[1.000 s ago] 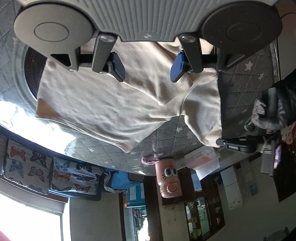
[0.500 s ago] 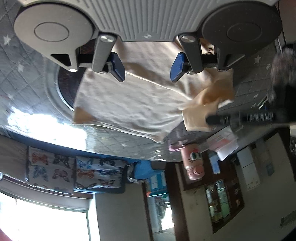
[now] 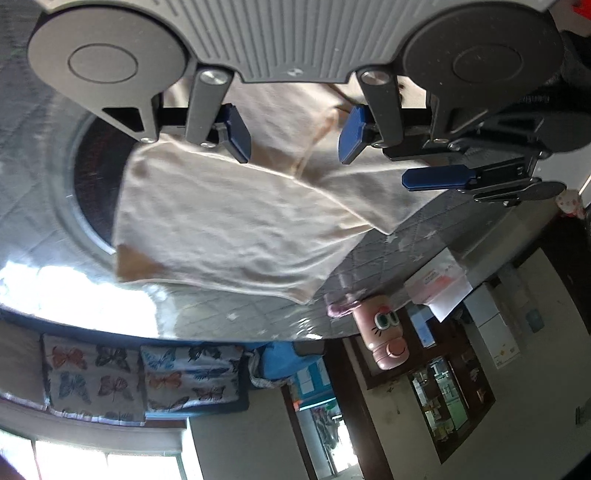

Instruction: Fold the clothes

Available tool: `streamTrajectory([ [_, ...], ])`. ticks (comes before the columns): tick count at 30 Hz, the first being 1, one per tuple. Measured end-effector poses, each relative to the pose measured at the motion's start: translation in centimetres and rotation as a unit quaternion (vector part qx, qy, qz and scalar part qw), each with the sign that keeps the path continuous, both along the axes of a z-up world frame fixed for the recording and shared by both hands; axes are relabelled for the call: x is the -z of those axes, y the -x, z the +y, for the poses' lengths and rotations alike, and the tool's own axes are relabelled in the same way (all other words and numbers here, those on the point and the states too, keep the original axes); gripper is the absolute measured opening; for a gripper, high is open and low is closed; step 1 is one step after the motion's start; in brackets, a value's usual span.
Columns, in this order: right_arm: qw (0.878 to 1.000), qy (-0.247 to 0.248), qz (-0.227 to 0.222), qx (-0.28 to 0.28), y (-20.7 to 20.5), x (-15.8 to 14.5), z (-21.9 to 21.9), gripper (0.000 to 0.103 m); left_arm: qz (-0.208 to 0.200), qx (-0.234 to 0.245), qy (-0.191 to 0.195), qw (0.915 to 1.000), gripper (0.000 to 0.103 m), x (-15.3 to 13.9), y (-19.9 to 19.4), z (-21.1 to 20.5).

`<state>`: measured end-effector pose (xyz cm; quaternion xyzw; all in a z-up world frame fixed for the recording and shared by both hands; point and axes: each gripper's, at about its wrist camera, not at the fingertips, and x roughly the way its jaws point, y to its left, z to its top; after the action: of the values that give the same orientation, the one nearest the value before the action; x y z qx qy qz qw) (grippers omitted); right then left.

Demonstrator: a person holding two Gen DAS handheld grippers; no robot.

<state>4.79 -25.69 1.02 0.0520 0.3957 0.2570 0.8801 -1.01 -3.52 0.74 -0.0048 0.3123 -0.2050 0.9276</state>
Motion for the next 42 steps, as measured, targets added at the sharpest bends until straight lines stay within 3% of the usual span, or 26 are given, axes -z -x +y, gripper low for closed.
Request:
streamTrajectory([
  [7, 0.998, -0.017, 0.063, -0.002, -2.1, 2.5, 2.5, 0.048, -0.009, -0.045, -0.017, 0.9988, 0.066, 0.7, 0.4, 3.9],
  [12, 0.997, -0.010, 0.075, -0.003, -2.4, 3.3, 3.7, 0.041, 0.004, -0.086, -0.028, 0.9959, 0.071, 2.0, 0.8, 6.7],
  [14, 0.997, -0.007, 0.079, -0.001, -2.5, 3.4, 4.0, 0.025, 0.011, -0.096, -0.032, 0.9948, 0.071, 2.5, 0.9, 7.2],
  [18, 0.997, 0.002, 0.079, 0.008, -2.4, 3.3, 4.1, 0.005, 0.019, -0.100, -0.036, 0.9941, 0.074, 3.2, 0.8, 7.2],
  [24, 0.999, -0.006, 0.041, 0.007, -1.9, 0.5, 3.9, 0.004, 0.020, -0.102, -0.046, 0.9935, 0.077, 3.5, 0.4, 6.4],
  [36, 0.995, -0.002, -0.095, -0.035, -0.9, -9.2, 4.8, 0.003, 0.004, -0.111, -0.103, 0.9885, 0.077, 4.1, 0.2, 5.2],
  [42, 0.996, 0.015, -0.092, -0.005, -0.3, -9.0, 2.4, 0.003, 0.002, -0.115, -0.112, 0.9871, 0.077, 4.1, 0.4, 5.6],
])
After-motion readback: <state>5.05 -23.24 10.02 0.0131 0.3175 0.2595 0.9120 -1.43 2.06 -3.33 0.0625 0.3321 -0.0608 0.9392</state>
